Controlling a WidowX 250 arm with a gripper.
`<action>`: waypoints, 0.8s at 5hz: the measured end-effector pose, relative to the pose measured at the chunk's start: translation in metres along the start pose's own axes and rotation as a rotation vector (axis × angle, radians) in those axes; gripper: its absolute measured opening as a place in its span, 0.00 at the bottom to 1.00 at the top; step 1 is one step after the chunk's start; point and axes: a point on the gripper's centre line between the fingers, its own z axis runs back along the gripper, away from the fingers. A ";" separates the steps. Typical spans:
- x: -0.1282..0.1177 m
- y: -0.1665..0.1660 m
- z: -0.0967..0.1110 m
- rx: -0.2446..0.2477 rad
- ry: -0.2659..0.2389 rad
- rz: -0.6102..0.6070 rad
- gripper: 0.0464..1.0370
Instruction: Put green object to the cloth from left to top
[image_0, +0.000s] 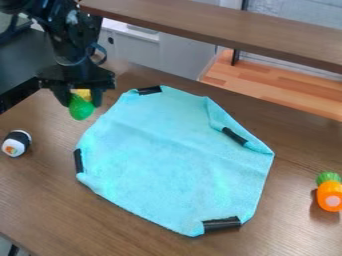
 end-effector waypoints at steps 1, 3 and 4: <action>0.011 -0.014 -0.006 -0.025 -0.012 -0.058 0.65; 0.031 -0.037 -0.025 -0.073 0.032 -0.275 0.65; 0.034 -0.049 -0.033 -0.111 0.060 -0.371 0.65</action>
